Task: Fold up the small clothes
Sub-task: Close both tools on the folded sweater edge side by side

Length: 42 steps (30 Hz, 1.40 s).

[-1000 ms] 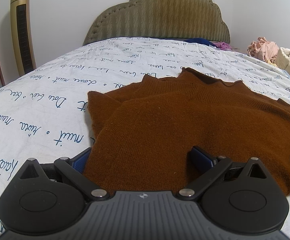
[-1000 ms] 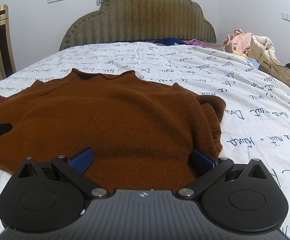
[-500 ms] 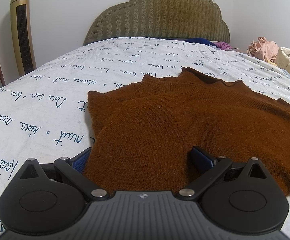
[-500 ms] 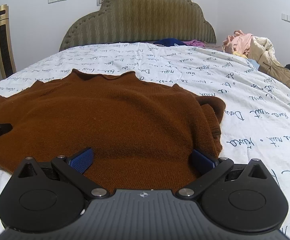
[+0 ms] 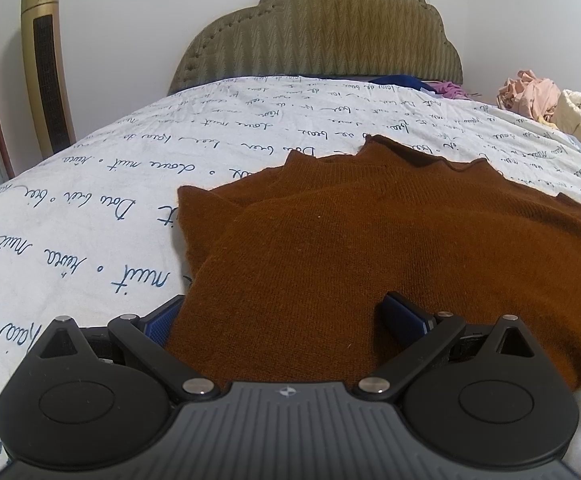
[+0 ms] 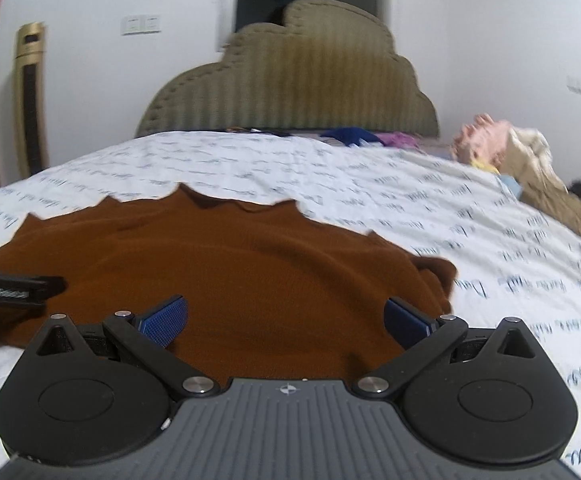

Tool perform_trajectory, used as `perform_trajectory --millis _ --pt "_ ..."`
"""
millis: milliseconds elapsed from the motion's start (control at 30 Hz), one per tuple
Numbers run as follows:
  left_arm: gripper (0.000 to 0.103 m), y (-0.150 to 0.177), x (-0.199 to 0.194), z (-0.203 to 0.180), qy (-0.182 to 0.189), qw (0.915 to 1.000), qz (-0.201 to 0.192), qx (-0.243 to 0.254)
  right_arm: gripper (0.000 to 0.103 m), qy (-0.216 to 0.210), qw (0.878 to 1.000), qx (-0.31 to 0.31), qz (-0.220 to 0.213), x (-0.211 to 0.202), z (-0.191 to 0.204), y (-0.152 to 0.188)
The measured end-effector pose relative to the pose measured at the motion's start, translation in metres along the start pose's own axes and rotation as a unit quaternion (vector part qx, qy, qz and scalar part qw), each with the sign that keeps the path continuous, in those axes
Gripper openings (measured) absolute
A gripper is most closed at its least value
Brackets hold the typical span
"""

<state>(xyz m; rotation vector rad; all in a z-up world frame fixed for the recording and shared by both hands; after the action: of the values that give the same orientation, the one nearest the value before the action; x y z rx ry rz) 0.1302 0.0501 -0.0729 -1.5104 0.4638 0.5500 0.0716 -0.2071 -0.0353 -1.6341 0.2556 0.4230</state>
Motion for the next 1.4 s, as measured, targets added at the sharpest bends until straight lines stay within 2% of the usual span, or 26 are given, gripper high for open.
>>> perform_trajectory --millis 133,233,267,333,433,500,567,700,767,833,867,933,1000,1033,1067,1100,1133,1167,1200,1233,1267,1333,1400 --pt "0.102 -0.013 -0.011 0.022 0.034 0.9993 0.008 -0.010 0.102 0.014 0.995 -0.095 -0.016 -0.010 0.027 -0.003" --pt "0.102 -0.028 -0.011 0.055 0.026 0.9991 0.009 -0.032 0.102 0.055 0.982 -0.176 -0.034 -0.016 0.048 -0.005" --pt "0.102 -0.034 -0.008 0.065 0.025 0.9988 0.014 -0.039 0.103 0.058 0.979 -0.192 -0.040 -0.018 0.056 -0.006" --pt "0.102 -0.042 -0.003 0.080 0.036 0.9977 0.024 -0.052 0.103 0.042 0.976 -0.208 -0.042 -0.021 0.070 -0.007" --pt "0.102 -0.050 0.012 0.089 0.091 0.9914 0.059 -0.074 0.102 -0.002 0.974 -0.225 -0.038 -0.028 0.097 -0.006" --pt "0.102 -0.052 0.028 0.093 0.127 0.9831 0.090 -0.096 0.102 -0.033 0.967 -0.249 -0.031 -0.032 0.119 -0.002" --pt "0.102 -0.052 0.046 0.095 0.140 0.9761 0.119 -0.115 0.101 -0.055 0.957 -0.284 -0.027 -0.033 0.141 0.004" --pt "0.102 -0.064 0.073 0.092 0.196 0.9604 0.133 -0.147 0.098 -0.058 0.928 -0.366 -0.026 -0.024 0.185 0.019" --pt "0.102 -0.074 0.086 0.088 0.245 0.9405 0.142 -0.187 0.097 -0.047 0.919 -0.390 -0.040 -0.017 0.201 0.021" --pt "0.102 -0.079 0.103 0.080 0.291 0.9128 0.169 -0.231 0.096 -0.035 0.917 -0.394 -0.049 -0.008 0.210 0.013" --pt "0.102 -0.082 0.111 0.075 0.300 0.9042 0.178 -0.247 0.096 -0.030 0.918 -0.393 -0.051 -0.002 0.213 0.008" --pt "0.102 -0.089 0.122 0.065 0.302 0.8993 0.183 -0.258 0.090 -0.022 0.919 -0.389 -0.053 0.010 0.219 0.000" --pt "0.101 -0.094 0.129 0.051 0.301 0.9003 0.191 -0.250 0.082 -0.017 0.921 -0.387 -0.051 0.022 0.224 -0.003" --pt "0.101 -0.097 0.130 0.045 0.294 0.9046 0.192 -0.242 0.076 -0.014 0.921 -0.386 -0.049 0.027 0.225 -0.004" --pt "0.093 -0.099 0.131 0.038 0.286 0.9099 0.192 -0.231 0.072 -0.013 0.921 -0.386 -0.047 0.031 0.228 -0.002" --pt "0.068 -0.100 0.133 0.033 0.277 0.9153 0.194 -0.219 0.062 -0.014 0.921 -0.386 -0.045 0.033 0.232 0.000" --pt "0.051 -0.098 0.136 0.029 0.260 0.9203 0.203 -0.210 0.050 -0.015 0.921 -0.388 -0.041 0.034 0.234 0.000" --pt "0.024 -0.096 0.139 0.027 0.238 0.9245 0.214 -0.207 0.044 -0.017 0.920 -0.390 -0.038 0.036 0.235 0.002" --pt "0.018 -0.094 0.141 0.028 0.220 0.9281 0.218 -0.206 0.032 -0.018 0.920 -0.391 -0.035 0.039 0.236 0.003" --pt "0.016 -0.094 0.140 0.028 0.218 0.9301 0.212 -0.207 0.021 -0.020 0.920 -0.391 -0.034 0.039 0.236 0.005" --pt "0.016 -0.097 0.136 0.027 0.216 0.9348 0.198 -0.201 0.016 -0.023 0.920 -0.390 -0.034 0.038 0.236 0.006" --pt "0.015 -0.104 0.124 0.024 0.198 0.9496 0.167 -0.177 0.012 -0.026 0.921 -0.387 -0.044 0.035 0.234 0.005" --pt "0.015 -0.113 0.112 0.018 0.184 0.9605 0.146 -0.150 0.011 -0.034 0.928 -0.367 -0.053 0.029 0.226 -0.001"
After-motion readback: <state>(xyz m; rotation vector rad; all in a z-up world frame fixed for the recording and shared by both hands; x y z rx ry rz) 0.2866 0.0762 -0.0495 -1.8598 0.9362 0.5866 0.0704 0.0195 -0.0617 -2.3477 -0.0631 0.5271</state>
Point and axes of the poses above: each gripper's, at about its wrist camera, not at the fingertips, and x roughly the way its jaws point, z to its left, y to its underside, the point moved 6 cm from there along x, roughly the way its jaws point, and after that the axes turned 2 degrees about -y, right-handed, at the moved point
